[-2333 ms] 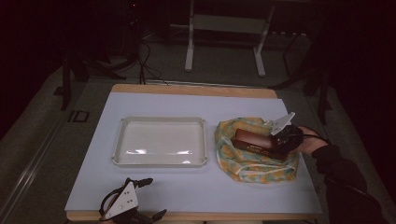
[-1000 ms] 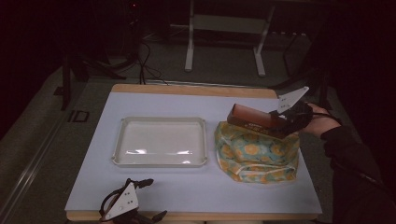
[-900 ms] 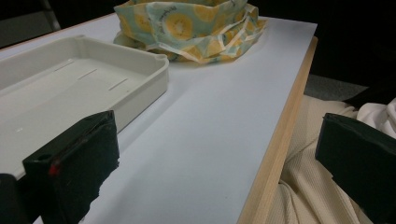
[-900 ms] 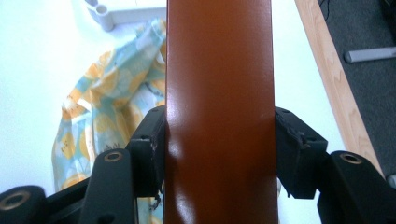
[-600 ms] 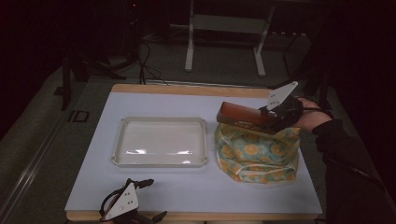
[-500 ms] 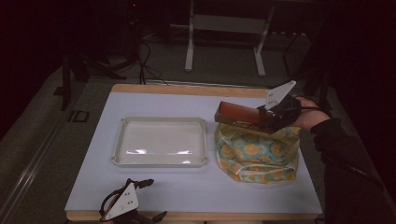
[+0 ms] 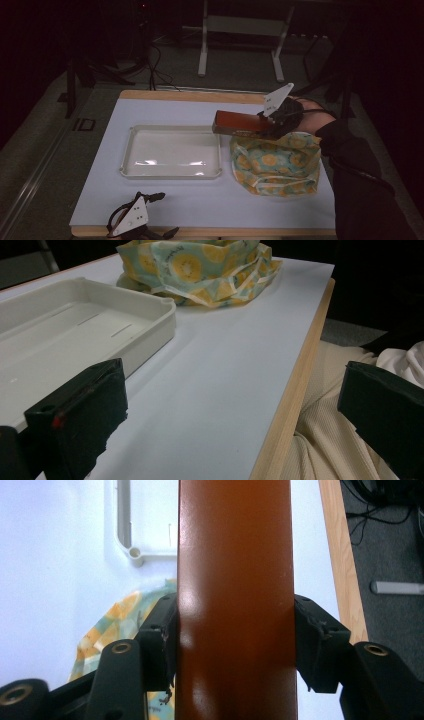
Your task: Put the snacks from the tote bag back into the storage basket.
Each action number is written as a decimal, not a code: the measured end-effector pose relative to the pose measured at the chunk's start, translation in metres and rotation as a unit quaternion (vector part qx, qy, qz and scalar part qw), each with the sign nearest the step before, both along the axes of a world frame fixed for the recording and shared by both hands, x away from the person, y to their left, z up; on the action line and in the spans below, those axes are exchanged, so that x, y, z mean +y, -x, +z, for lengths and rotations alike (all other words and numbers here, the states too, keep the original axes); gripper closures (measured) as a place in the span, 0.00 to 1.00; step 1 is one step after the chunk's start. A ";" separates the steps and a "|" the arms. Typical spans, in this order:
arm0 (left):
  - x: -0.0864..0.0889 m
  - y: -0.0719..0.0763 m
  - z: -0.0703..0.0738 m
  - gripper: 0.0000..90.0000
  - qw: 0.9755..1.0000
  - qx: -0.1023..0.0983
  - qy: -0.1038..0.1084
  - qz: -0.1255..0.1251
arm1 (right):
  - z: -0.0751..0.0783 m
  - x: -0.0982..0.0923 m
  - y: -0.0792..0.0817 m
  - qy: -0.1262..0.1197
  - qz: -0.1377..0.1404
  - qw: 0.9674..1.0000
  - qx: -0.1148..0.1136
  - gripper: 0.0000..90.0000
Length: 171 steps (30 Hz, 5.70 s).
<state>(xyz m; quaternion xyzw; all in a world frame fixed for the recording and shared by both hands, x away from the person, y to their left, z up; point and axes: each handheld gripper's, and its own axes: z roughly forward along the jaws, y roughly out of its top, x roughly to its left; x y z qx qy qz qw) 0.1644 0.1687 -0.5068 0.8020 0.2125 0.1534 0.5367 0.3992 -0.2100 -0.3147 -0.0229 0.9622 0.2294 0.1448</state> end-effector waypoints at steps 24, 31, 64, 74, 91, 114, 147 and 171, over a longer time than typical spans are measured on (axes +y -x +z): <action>-0.001 0.001 0.000 0.00 1.000 0.000 -0.004 -0.010 | -0.016 0.083 0.011 0.002 0.086 0.996 -0.003 0.48; -0.001 0.001 0.000 0.00 1.000 0.000 -0.004 -0.013 | -0.022 0.103 0.015 -0.023 0.104 0.994 0.003 0.48; -0.001 0.002 -0.001 0.00 1.000 0.002 -0.003 -0.019 | -0.122 0.151 -0.022 -0.031 0.072 0.996 0.043 0.48; -0.001 0.002 -0.001 0.00 1.000 0.002 -0.002 -0.019 | -0.144 0.157 -0.027 -0.002 0.065 0.996 0.056 0.48; -0.001 0.002 -0.001 0.00 1.000 0.001 -0.004 -0.021 | -0.160 0.161 -0.033 0.021 0.060 0.995 0.079 0.47; -0.002 0.002 -0.001 0.00 1.000 0.003 -0.005 -0.021 | -0.144 0.161 -0.032 0.032 0.037 0.996 0.076 0.37; -0.003 0.001 -0.001 0.00 1.000 0.007 -0.008 -0.021 | -0.084 0.085 -0.030 -0.078 -0.104 0.990 0.051 0.13; -0.004 0.000 -0.002 0.00 1.000 0.009 -0.011 -0.019 | -0.090 0.005 -0.012 -0.153 -0.260 0.953 0.031 0.12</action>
